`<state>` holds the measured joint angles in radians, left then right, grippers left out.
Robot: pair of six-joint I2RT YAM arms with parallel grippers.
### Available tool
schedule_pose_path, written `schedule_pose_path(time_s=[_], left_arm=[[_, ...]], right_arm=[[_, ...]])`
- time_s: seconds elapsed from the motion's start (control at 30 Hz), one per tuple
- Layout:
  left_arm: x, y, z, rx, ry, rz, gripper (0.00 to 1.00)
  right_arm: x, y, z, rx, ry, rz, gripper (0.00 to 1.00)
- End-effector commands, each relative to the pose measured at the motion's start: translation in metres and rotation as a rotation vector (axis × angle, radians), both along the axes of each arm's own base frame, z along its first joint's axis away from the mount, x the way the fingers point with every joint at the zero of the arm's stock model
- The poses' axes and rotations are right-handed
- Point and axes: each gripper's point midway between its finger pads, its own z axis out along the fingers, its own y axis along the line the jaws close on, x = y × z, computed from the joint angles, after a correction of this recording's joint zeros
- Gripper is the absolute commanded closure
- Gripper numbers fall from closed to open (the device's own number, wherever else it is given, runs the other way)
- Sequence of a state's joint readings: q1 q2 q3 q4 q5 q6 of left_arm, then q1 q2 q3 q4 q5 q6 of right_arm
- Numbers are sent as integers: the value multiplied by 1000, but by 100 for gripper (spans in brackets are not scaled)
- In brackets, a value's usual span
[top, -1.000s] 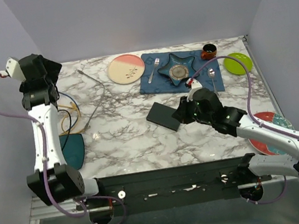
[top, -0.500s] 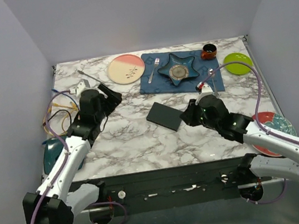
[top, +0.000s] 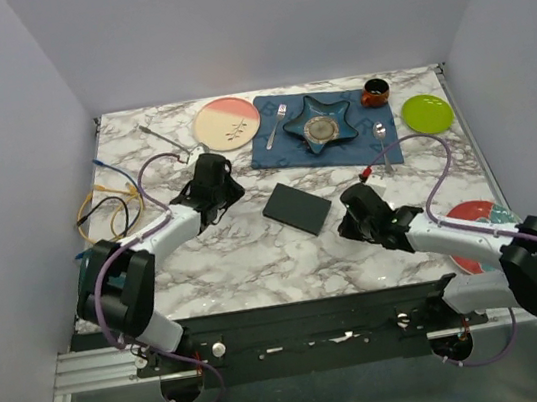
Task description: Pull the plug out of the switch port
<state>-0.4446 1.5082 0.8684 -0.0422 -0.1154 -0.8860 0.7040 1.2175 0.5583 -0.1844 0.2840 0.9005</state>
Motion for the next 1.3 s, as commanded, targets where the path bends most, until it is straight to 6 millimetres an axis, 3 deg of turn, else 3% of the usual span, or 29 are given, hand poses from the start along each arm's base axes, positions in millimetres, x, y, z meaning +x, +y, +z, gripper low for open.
schedule_pose_path(time_s=[0.0, 0.17, 0.2, 0.43, 0.57, 0.67, 0.93, 1.1, 1.27], left_arm=[[27, -19, -11, -5, -38, -15, 75], [40, -29, -34, 8, -22, -8, 78], [40, -33, -48, 21, 4, -20, 78], [33, -61, -69, -7, 41, -90, 84], [12, -77, -70, -69, 52, -137, 85], [-16, -85, -70, -122, 53, -167, 86], [-73, -81, -64, -142, 42, -185, 86], [-84, -67, -61, -138, 41, -153, 87], [-93, -56, -45, -152, 1, -133, 87]], right_arm=[[15, -8, -20, -2, 54, -107, 99], [31, -6, -40, 34, 118, -132, 99], [32, -5, -47, 27, 132, -130, 99], [47, 10, -47, 60, 122, -108, 99], [51, 13, -43, 53, 106, -77, 99], [52, 13, -37, 46, 87, -58, 99], [40, 3, -34, 32, 67, -44, 99], [32, -1, -31, 36, 62, -38, 99], [26, -10, -23, 29, 30, -33, 99]])
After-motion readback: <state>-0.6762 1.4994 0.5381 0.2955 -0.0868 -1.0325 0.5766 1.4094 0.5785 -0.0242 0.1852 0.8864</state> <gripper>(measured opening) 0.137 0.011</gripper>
